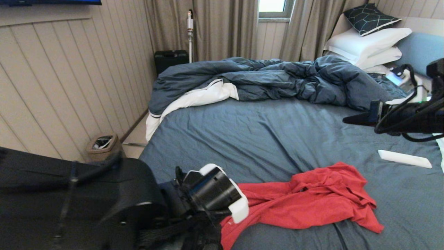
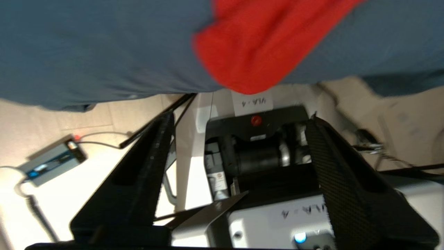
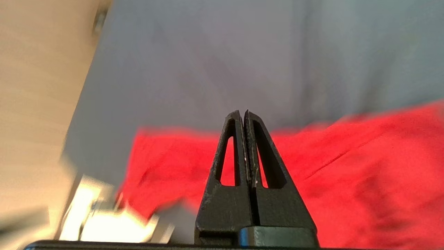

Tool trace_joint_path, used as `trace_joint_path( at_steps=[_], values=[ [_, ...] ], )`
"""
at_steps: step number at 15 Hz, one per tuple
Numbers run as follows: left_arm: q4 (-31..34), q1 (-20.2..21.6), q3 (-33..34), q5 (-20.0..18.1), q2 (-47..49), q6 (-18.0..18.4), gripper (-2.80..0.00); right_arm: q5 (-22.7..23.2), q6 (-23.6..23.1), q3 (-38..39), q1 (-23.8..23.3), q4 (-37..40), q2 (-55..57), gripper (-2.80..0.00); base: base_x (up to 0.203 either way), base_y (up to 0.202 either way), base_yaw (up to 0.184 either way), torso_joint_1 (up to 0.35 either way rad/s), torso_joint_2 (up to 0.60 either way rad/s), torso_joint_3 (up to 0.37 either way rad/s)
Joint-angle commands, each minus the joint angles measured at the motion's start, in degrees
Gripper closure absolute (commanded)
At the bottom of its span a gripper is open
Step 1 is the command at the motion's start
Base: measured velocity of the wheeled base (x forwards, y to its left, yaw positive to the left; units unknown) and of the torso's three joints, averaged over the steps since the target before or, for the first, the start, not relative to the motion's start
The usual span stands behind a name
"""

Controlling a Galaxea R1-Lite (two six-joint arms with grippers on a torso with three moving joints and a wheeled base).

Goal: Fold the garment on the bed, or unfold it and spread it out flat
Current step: Unford the red T-shirt

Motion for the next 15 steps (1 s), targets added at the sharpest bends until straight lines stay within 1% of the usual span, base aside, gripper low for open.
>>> trace_joint_path(
  at_steps=[1,4,6,7,9,12,13,14,15],
  values=[
    [0.11,2.13,3.18,0.15,-9.83,-0.38,-2.8,0.23,0.1,5.34,4.8,0.82,-3.61,0.0,0.0,0.0,0.0,0.0,0.0,0.0],
    [-0.6,7.98,12.9,-0.13,-19.69,-0.64,-2.8,0.06,0.37,20.19,17.94,1.38,-7.19,0.0,0.0,0.0,0.0,0.0,0.0,0.0],
    [-3.92,12.64,18.49,-0.33,-23.65,-0.74,-2.8,-0.06,0.8,30.28,29.21,1.28,-9.03,0.0,0.0,0.0,0.0,0.0,0.0,0.0],
    [-5.8,14.15,20.87,-0.3,-25.04,-0.77,-2.8,-0.12,1.22,34.55,34.51,1.02,-9.6,0.0,0.0,0.0,0.0,0.0,0.0,0.0],
    [-8.58,15.28,24.67,-0.23,-26.16,-0.79,-2.8,-0.62,1.39,42.37,43.74,-0.78,-10.74,0.0,0.0,0.0,0.0,0.0,0.0,0.0],
    [-9.15,15.82,24.42,-0.3,-24.61,-0.71,-2.8,-1.42,0.28,49.72,54.45,-1.95,-11.29,0.0,0.0,0.0,0.0,0.0,0.0,0.0],
    [-9.41,15.82,24.19,-0.3,-23.75,-0.71,-2.8,-1.51,-0.03,51.82,56.66,-2.26,-10.35,0.0,0.0,0.0,0.0,0.0,0.0,0.0],
    [-9.9,15.89,23.86,-0.3,-23.18,-0.68,-2.8,-1.49,-0.16,53.0,57.83,-2.72,-8.54,0.0,0.0,0.0,0.0,0.0,0.0,0.0],
    [-10.09,15.89,23.8,-0.3,-22.67,-0.62,-2.8,-1.29,-0.05,52.89,57.81,-3.03,-8.18,0.0,0.0,0.0,0.0,0.0,0.0,0.0]
  ],
)
